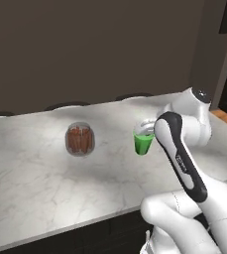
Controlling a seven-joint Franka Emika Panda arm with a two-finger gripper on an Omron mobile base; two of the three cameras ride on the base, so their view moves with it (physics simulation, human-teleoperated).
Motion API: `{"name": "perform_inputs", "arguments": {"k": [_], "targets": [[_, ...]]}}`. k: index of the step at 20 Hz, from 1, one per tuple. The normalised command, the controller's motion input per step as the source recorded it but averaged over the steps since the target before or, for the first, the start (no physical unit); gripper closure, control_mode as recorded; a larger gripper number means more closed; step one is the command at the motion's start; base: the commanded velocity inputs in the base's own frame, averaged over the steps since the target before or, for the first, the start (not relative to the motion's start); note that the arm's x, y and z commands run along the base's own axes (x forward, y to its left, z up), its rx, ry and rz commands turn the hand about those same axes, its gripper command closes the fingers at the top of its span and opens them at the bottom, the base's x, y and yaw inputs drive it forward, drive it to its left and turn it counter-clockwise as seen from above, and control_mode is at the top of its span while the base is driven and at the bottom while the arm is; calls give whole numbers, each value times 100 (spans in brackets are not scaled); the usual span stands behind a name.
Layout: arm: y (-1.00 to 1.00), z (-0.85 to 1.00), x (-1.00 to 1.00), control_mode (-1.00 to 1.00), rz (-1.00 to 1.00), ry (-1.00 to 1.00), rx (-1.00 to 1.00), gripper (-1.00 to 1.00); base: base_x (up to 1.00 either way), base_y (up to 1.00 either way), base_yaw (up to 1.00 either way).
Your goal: Open the cabinet directly in front. Then move the liquor and the cup to the dining counter with the jar on it.
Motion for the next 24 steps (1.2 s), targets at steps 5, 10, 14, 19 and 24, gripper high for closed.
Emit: {"name": "perform_inputs", "arguments": {"k": [5, 10, 14, 19, 24], "targets": [[0, -28, 48, -100, 0, 0, 0, 100, 0, 0, 0], [0, -3, 89, -100, 0, 15, 0, 100, 0, 0, 0], [0, -6, 91, -100, 0, 31, 0, 100, 0, 0, 0], [12, -19, 83, -100, 0, 31, 0, 100, 0, 0, 0], [13, -36, 42, -100, 0, 6, 0, 100, 0, 0, 0]]}}
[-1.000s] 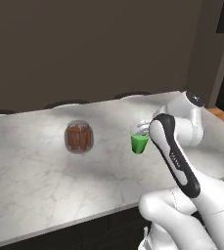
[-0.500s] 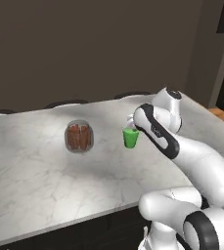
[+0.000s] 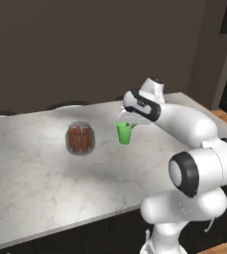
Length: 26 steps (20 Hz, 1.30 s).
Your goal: Open the cabinet directly in front. Then move the liquor and the cup to the dining counter with the jar on it.
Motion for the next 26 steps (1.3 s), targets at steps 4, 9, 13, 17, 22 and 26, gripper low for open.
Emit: {"name": "perform_inputs", "arguments": {"k": [4, 9, 13, 17, 22, 26], "targets": [[1, -4, 0, -100, 1, 0, 1, 100, 0, 0, 0], [5, -54, 0, -100, 0, -3, -3, 100, 0, 0, 0], [14, -76, 0, -100, 0, -9, -6, 100, 0, 0, 0], [12, -42, 0, -100, 0, -11, 0, 100, 0, 0, 0], [2, -24, 0, -100, 0, -25, 0, 100, 0, 0, 0], [0, -17, 0, -100, 0, -26, 0, 100, 0, 0, 0]]}}
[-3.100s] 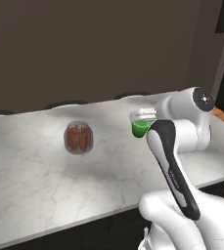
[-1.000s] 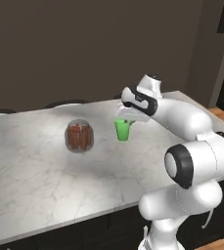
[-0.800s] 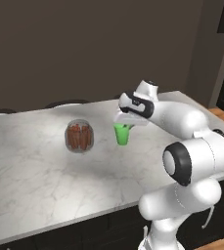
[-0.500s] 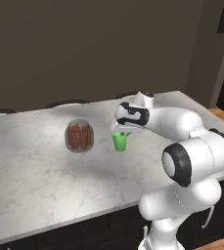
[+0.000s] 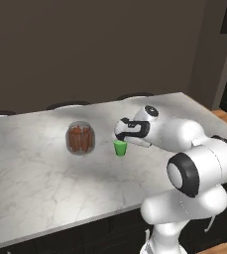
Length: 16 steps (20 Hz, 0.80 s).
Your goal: Open the cabinet directly in front. Then move the liquor and the cup to the dining counter with the jar on it.
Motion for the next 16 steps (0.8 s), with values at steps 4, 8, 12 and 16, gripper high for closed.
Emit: {"name": "perform_inputs", "arguments": {"k": [4, 8, 12, 16], "targets": [[0, -5, 0, -100, 0, -8, 0, 100, 0, 0, 0], [0, 0, 7, -100, 0, 0, 0, 100, 0, 0, 0], [0, -3, 31, -100, 0, 0, 0, 100, 0, 0, 0], [0, -10, 36, -100, 0, 0, 0, 100, 0, 0, 0]]}}
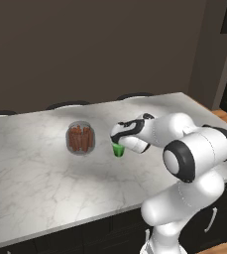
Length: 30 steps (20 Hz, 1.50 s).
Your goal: Open the cabinet directly in front. Then move the liquor and the cup to the dining counter with the jar on it.
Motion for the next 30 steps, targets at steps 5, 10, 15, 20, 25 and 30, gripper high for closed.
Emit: {"name": "perform_inputs", "arguments": {"k": [5, 10, 15, 20, 25, 30], "targets": [[-6, -31, 12, -100, 0, 0, 11, 100, 0, 0, 0], [-4, -40, 4, -100, 0, 0, 23, 100, 0, 0, 0], [0, -1, 0, -100, 0, 0, 3, 100, 0, 0, 0], [17, 0, 5, -100, 0, 5, -6, 100, 0, 0, 0], [45, 0, 30, -100, -6, 19, -15, 100, 0, 0, 0], [16, 0, 16, -100, -2, 12, -7, 100, 0, 0, 0]]}}
